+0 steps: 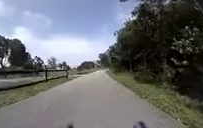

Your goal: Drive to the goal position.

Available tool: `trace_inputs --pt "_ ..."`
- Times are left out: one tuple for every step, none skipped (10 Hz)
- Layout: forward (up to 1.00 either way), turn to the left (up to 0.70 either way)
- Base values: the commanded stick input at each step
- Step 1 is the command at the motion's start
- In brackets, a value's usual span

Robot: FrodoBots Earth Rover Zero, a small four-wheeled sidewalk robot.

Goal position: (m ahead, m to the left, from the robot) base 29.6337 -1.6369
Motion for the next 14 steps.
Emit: trace_inputs --pt "0.70 0.00" --pt "0.70 0.00" --pt "0.70 0.00" --pt "0.70 0.00" --pt "0.70 0.00" --pt "0.70 0.00" --pt "0.70 0.00" --pt "0.70 0.00" --pt "0.70 0.00" --pt "0.70 0.00" --pt "0.70 0.02" --pt "0.70 0.14" --pt "0.70 0.14" --pt "0.70 0.14"
